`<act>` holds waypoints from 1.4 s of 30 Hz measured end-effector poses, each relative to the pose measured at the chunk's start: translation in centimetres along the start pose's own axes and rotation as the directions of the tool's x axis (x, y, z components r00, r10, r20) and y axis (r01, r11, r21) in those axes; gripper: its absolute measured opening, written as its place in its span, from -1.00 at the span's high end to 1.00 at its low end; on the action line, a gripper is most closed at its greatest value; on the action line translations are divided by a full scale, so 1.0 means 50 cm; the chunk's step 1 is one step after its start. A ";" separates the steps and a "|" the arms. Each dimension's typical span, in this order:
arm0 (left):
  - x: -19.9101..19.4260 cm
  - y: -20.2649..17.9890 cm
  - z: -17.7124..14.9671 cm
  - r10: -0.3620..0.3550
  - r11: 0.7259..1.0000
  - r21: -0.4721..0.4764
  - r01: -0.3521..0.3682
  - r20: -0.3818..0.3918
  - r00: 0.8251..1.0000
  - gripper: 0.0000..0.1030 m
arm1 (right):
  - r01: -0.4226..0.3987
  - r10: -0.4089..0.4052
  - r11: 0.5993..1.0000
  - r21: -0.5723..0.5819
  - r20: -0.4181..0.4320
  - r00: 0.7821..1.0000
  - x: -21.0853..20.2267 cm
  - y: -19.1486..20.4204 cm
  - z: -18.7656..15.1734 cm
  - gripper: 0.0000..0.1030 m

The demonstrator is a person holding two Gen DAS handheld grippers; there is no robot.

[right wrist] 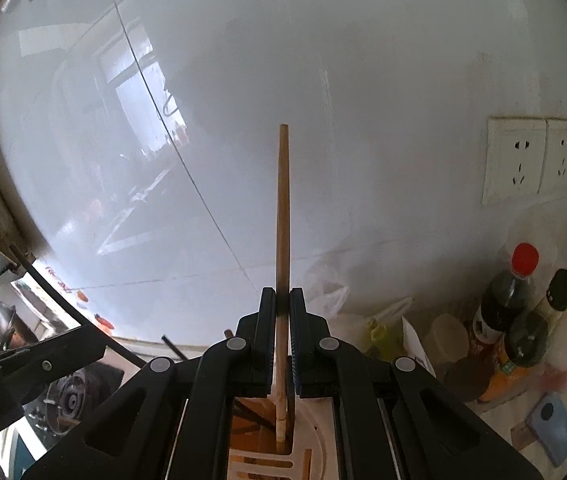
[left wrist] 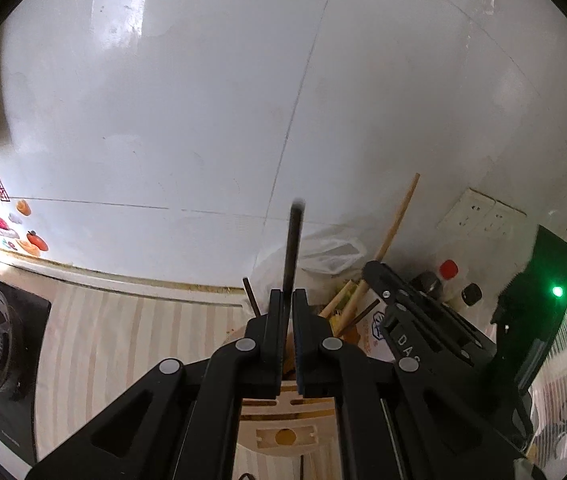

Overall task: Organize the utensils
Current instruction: 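Lower both chopsticks into the cream holder and open both tools, then grasp a dark chopstick with the left tool while the right tool grasps a wooden one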

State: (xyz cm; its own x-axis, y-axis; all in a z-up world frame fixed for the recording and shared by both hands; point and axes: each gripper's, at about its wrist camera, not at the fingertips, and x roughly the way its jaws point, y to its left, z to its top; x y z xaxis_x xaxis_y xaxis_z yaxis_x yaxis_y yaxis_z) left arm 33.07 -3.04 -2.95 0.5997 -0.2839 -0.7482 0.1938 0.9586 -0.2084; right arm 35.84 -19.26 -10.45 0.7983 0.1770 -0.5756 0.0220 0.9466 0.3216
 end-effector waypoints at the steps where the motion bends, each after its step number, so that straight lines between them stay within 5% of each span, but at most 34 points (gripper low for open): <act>1: -0.005 -0.002 0.000 0.000 1.000 -0.005 0.000 -0.007 1.000 0.91 | -0.008 0.008 1.000 0.003 -0.019 1.000 0.003 -0.005 -0.001 0.86; 3: -0.018 -0.005 0.000 -0.011 1.000 -0.009 0.011 -0.009 1.000 0.86 | -0.032 0.032 0.999 0.011 -0.046 0.998 0.001 -0.013 -0.005 0.84; 5: -0.036 -0.008 0.003 0.009 1.000 0.001 -0.009 0.007 1.000 0.83 | -0.048 0.049 0.999 0.019 -0.058 0.997 -0.017 -0.019 -0.003 0.56; 6: -0.055 -0.008 0.004 0.018 1.000 0.003 -0.019 0.026 1.000 0.70 | -0.056 0.057 0.998 0.026 -0.054 0.997 -0.030 -0.024 0.001 0.24; 8: -0.079 -0.007 0.003 0.033 0.999 0.005 -0.033 0.058 0.998 -0.11 | -0.053 0.054 0.998 0.041 -0.030 0.998 -0.062 -0.039 0.006 0.08; 9: -0.099 -0.003 -0.001 0.045 0.999 0.000 -0.045 0.086 0.995 -0.73 | -0.053 0.054 0.997 0.051 -0.021 0.998 -0.082 -0.049 0.009 0.07; 10: -0.113 0.001 -0.007 0.048 0.999 -0.007 -0.047 0.113 0.992 -0.94 | -0.050 0.051 0.997 0.060 -0.016 0.999 -0.103 -0.058 0.011 0.00; 14: -0.138 0.023 -0.047 0.104 0.995 -0.027 -0.101 0.149 0.983 -1.00 | -0.001 0.001 0.995 0.096 -0.001 1.000 -0.180 -0.102 0.003 -0.11; 18: -0.124 0.038 -0.121 0.163 0.986 -0.034 -0.161 0.109 0.981 -1.00 | 0.047 -0.045 0.989 0.137 -0.021 0.999 -0.245 -0.155 -0.036 -0.50; 21: -0.076 0.048 -0.185 0.191 0.981 -0.018 -0.191 0.019 0.981 -1.00 | 0.079 -0.072 0.986 0.150 -0.055 0.996 -0.265 -0.187 -0.086 -0.76; 26: 0.033 0.030 -0.313 0.264 0.964 0.071 -0.257 -0.140 0.954 -1.00 | 0.184 -0.158 0.973 0.142 -0.180 0.971 -0.238 -0.251 -0.200 -0.80; 29: 0.105 0.006 -0.388 0.292 0.954 0.134 -0.267 -0.234 0.927 -1.00 | 0.214 -0.161 0.968 0.135 -0.320 0.933 -0.188 -0.282 -0.286 -0.77; 33: 0.191 0.003 -0.477 0.315 0.947 0.182 -0.264 -0.363 0.877 -0.84 | 0.215 -0.139 0.974 0.077 -0.544 0.828 -0.098 -0.300 -0.428 -0.14; 36: 0.231 0.012 -0.534 0.350 0.934 0.220 -0.281 -0.426 0.834 -0.80 | 0.205 -0.137 0.978 0.036 -0.633 0.762 -0.046 -0.293 -0.509 0.09; 42: 0.253 0.023 -0.581 0.380 0.923 0.253 -0.292 -0.459 0.803 -0.80 | 0.183 -0.123 0.983 0.010 -0.702 0.702 0.002 -0.275 -0.589 0.17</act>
State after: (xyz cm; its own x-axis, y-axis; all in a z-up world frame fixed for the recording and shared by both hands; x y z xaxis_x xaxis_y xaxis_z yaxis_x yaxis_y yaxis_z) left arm 18.34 -4.97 -30.95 0.1991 0.1452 -0.9692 0.1999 0.9621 0.1852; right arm 17.88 -24.32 -37.06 0.1351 0.1964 -0.9712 0.1738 0.9603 0.2183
